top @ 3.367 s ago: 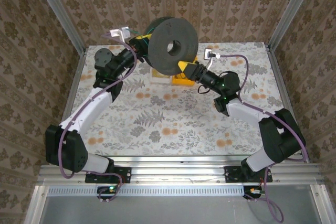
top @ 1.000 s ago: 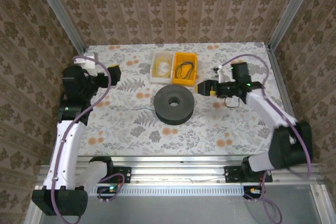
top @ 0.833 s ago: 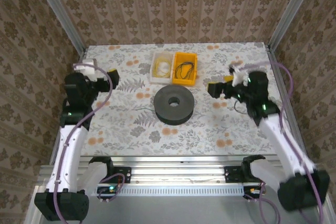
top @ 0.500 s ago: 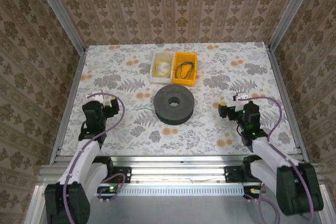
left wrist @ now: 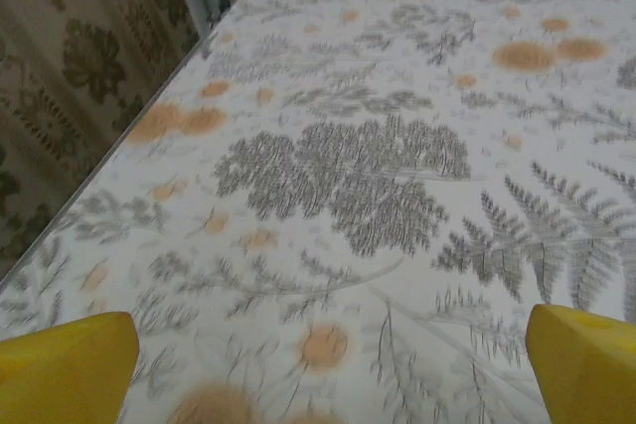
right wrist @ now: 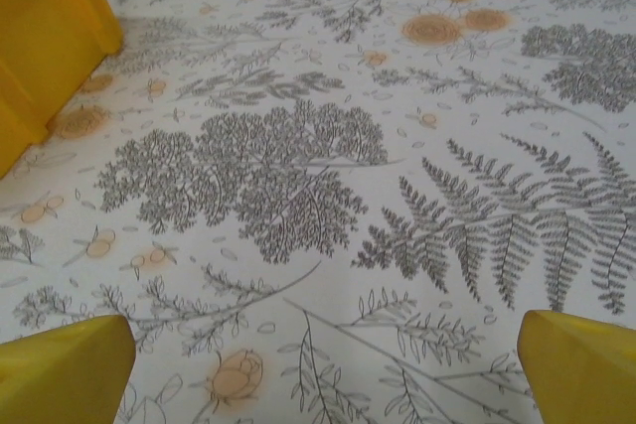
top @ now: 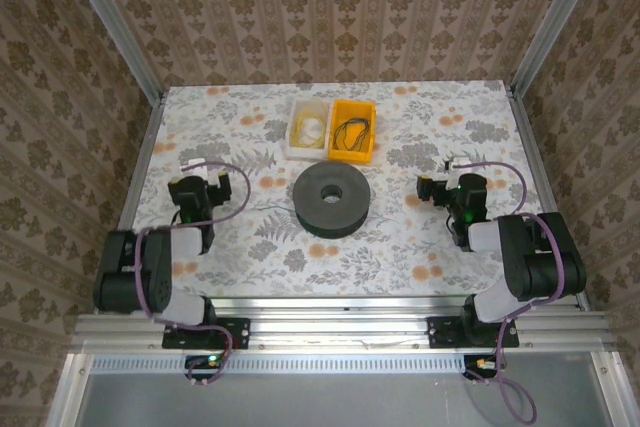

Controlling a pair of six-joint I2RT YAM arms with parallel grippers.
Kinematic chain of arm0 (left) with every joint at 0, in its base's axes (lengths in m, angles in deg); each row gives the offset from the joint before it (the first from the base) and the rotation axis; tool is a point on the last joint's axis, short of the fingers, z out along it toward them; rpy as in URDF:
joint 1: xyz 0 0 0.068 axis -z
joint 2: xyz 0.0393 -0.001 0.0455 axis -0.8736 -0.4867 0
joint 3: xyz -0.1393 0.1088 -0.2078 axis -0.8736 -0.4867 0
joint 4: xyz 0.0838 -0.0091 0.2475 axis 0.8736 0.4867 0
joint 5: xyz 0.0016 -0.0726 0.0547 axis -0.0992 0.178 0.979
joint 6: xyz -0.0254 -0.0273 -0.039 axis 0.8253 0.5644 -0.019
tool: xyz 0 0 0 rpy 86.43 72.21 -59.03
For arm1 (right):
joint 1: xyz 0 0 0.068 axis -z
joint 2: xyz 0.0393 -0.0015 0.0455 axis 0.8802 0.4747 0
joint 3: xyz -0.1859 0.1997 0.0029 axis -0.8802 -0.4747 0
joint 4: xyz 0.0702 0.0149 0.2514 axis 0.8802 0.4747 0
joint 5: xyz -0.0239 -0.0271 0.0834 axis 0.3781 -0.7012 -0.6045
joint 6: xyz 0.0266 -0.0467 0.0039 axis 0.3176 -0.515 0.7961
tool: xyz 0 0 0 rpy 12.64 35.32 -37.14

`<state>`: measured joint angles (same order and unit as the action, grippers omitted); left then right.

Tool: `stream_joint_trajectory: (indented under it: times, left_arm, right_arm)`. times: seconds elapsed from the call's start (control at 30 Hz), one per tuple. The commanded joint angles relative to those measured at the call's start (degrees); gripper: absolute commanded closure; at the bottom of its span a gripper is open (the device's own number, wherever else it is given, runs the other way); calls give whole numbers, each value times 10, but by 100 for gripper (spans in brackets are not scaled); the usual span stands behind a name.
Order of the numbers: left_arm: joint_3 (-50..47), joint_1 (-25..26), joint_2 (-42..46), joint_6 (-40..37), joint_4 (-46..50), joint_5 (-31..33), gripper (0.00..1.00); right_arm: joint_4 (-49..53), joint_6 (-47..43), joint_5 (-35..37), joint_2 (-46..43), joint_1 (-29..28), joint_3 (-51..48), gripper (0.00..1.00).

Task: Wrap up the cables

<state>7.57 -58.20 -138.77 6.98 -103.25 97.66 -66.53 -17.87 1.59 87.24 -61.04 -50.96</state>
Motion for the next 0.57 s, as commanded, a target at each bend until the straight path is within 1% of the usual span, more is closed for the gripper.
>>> stream_joint_trajectory:
  times: [0.0,0.07,0.1,0.17,0.2,0.27,0.3,0.4,0.53]
  left_arm:
    - [-9,-3,-1,-11,-38,-16,0]
    - [4,-4,-27,-27,-66,-12,0]
    - [9,-3,-16,-17,-30,-14,0]
    - [3,-3,-26,-28,-59,-12,0]
    - [7,-3,-20,-20,-42,-14,0]
    - [4,-2,-25,-28,-57,-13,0]
    - [5,-2,-21,-24,-49,-14,0]
    - [3,0,-23,-30,-56,-11,0]
    - [3,4,-24,-32,-59,-7,0]
  right_arm:
    - [-18,9,5,0,3,19,0]
    - [-18,8,6,0,2,18,0]
    - [-15,8,7,-3,2,17,0]
    - [-14,7,9,-3,0,19,0]
    - [-13,6,9,-3,-1,19,0]
    - [-10,2,13,-2,-4,21,0]
    - [-12,-1,15,-2,-7,20,0]
    - [2,-1,-3,2,-3,29,0]
    - [-8,-2,-2,-2,-3,22,0]
